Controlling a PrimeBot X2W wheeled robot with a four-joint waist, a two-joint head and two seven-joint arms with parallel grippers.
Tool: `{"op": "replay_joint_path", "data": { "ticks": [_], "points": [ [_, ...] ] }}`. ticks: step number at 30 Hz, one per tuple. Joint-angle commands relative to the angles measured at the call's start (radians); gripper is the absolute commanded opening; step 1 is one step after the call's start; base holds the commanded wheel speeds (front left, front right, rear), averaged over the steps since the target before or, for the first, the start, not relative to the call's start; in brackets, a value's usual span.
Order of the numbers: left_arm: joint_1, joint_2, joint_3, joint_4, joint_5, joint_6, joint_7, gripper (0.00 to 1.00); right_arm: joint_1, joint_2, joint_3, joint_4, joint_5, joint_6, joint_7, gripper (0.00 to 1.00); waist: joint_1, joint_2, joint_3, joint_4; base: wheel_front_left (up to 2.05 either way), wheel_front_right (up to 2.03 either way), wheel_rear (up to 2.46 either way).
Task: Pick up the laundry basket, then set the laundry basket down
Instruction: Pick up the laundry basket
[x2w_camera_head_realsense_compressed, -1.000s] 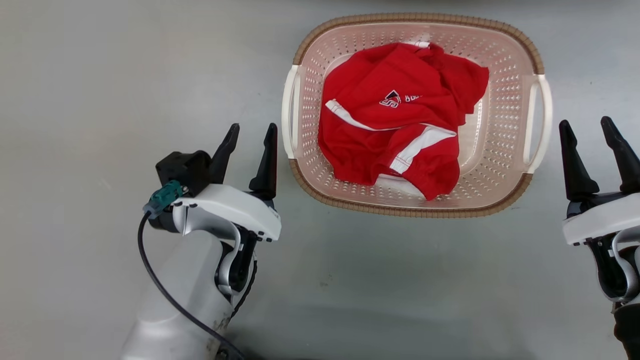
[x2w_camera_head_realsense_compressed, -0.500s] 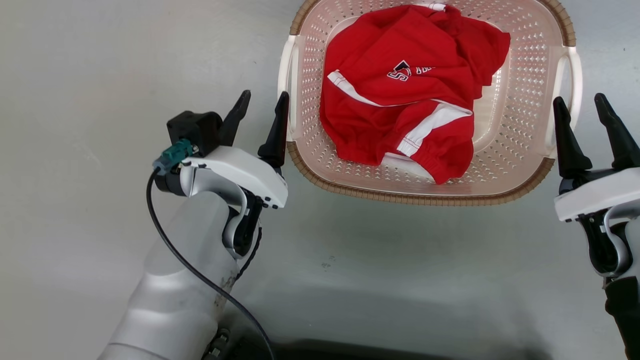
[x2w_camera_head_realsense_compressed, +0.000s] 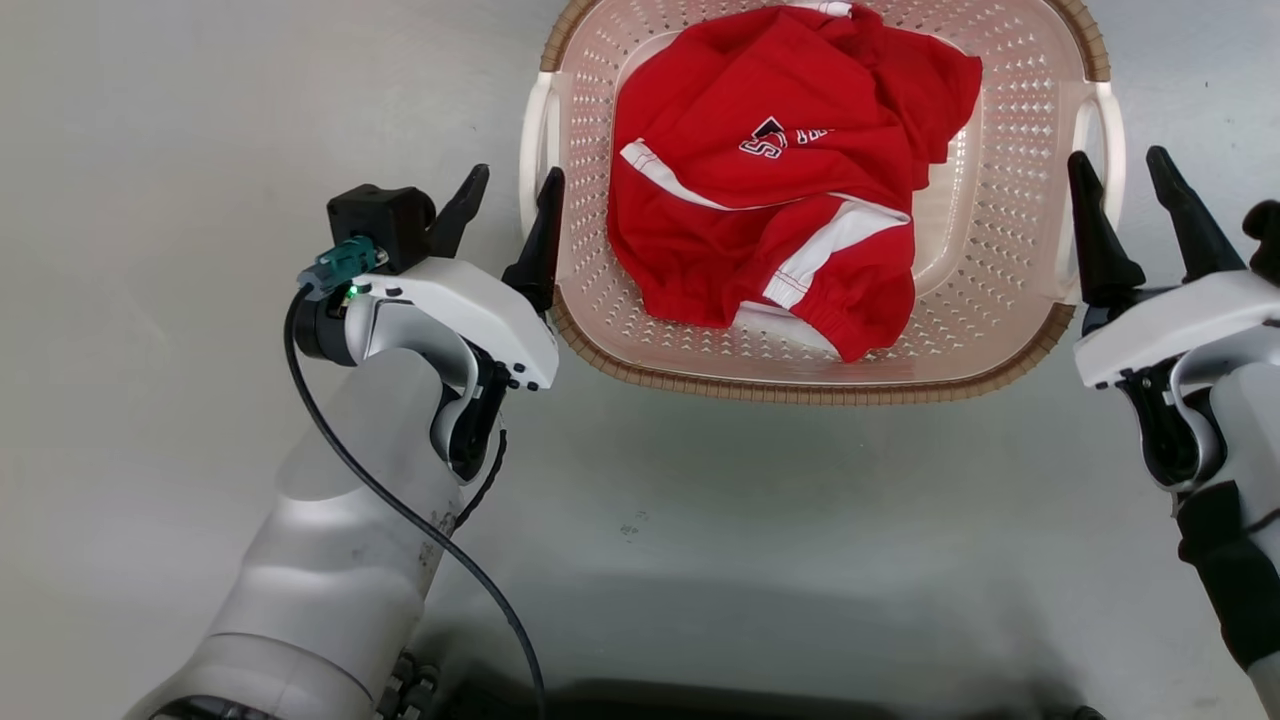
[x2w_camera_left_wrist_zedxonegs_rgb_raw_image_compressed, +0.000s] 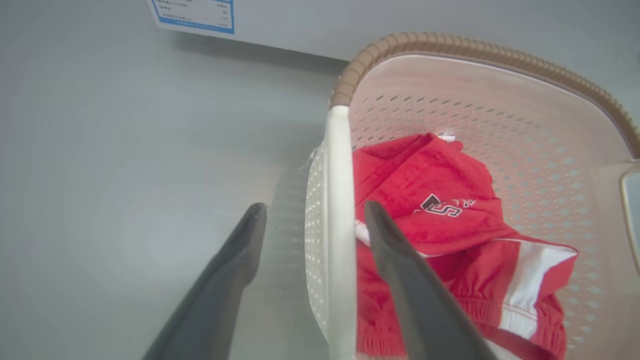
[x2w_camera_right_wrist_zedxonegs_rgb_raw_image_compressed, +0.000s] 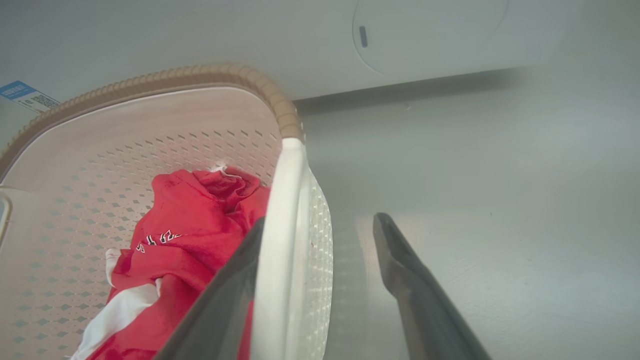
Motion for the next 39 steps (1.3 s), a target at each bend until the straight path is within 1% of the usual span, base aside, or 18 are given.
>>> {"op": "replay_joint_path", "data": {
  "ticks": [1, 2, 3, 4, 12, 19, 24, 26, 27, 28, 39],
  "points": [
    [-0.002, 0.027, 0.002, 0.014, -0.018, -0.009, -0.009, 1.0, 0.005, 0.004, 0.034, 0.015, 0.021, 0.004, -0.017, 1.0, 0.0, 0.0, 0.004, -0.005, 0.0, 0.0, 0.0],
    [-0.007, 0.027, -0.009, 0.025, -0.03, -0.009, -0.009, 1.0, -0.008, 0.007, 0.045, 0.03, 0.028, 0.004, -0.018, 1.0, 0.0, 0.0, 0.005, -0.008, 0.0, 0.0, 0.0],
    [-0.017, 0.027, -0.04, 0.054, -0.058, -0.009, -0.009, 1.0, -0.032, 0.012, 0.069, 0.06, 0.045, 0.004, -0.019, 1.0, 0.0, 0.0, 0.009, -0.013, 0.0, 0.0, 0.0],
    [-0.017, 0.027, -0.04, 0.054, -0.058, -0.009, -0.009, 1.0, -0.032, 0.012, 0.069, 0.06, 0.045, 0.004, -0.019, 1.0, 0.0, 0.0, 0.009, -0.013, 0.0, 0.0, 0.0],
    [-0.06, 0.027, -0.129, 0.147, -0.144, -0.01, -0.009, 1.0, -0.111, 0.03, 0.161, 0.157, 0.113, 0.004, -0.022, 1.0, 0.0, 0.0, 0.019, -0.027, 0.0, 0.0, 0.0],
    [-0.094, 0.027, -0.171, 0.192, -0.198, -0.01, -0.009, 1.0, -0.159, 0.039, 0.207, 0.205, 0.167, 0.004, -0.022, 1.0, 0.0, 0.0, 0.036, -0.033, 0.0, 0.0, 0.0],
    [-0.115, 0.027, -0.178, 0.202, -0.213, -0.01, -0.009, 1.0, -0.174, 0.037, 0.219, 0.211, 0.182, 0.004, -0.022, 1.0, 0.0, 0.0, 0.043, -0.031, 0.0, 0.0, 0.0],
    [-0.117, 0.027, -0.179, 0.198, -0.216, -0.01, -0.009, 0.0, -0.177, 0.037, 0.221, 0.209, 0.185, 0.004, -0.022, 1.0, 0.0, 0.0, 0.045, -0.031, 0.0, 0.0, 0.0],
    [-0.117, 0.027, -0.182, 0.191, -0.215, -0.01, -0.009, 0.0, -0.177, 0.037, 0.22, 0.205, 0.19, 0.004, -0.022, 0.3, 0.0, 0.0, 0.046, -0.031, 0.0, 0.0, 0.0],
    [-0.116, 0.027, -0.188, 0.192, -0.215, -0.01, -0.009, 0.0, -0.177, 0.037, 0.224, 0.205, 0.195, 0.004, -0.022, 0.0, 0.0, 0.0, 0.047, -0.03, 0.0, 0.0, 0.0],
    [-0.125, 0.027, -0.206, 0.213, -0.244, -0.01, -0.009, 0.0, -0.188, 0.029, 0.231, 0.207, 0.2, 0.004, -0.022, 0.0, 0.0, 0.0, 0.049, -0.032, 0.0, 0.0, 0.0]
  ]
}}
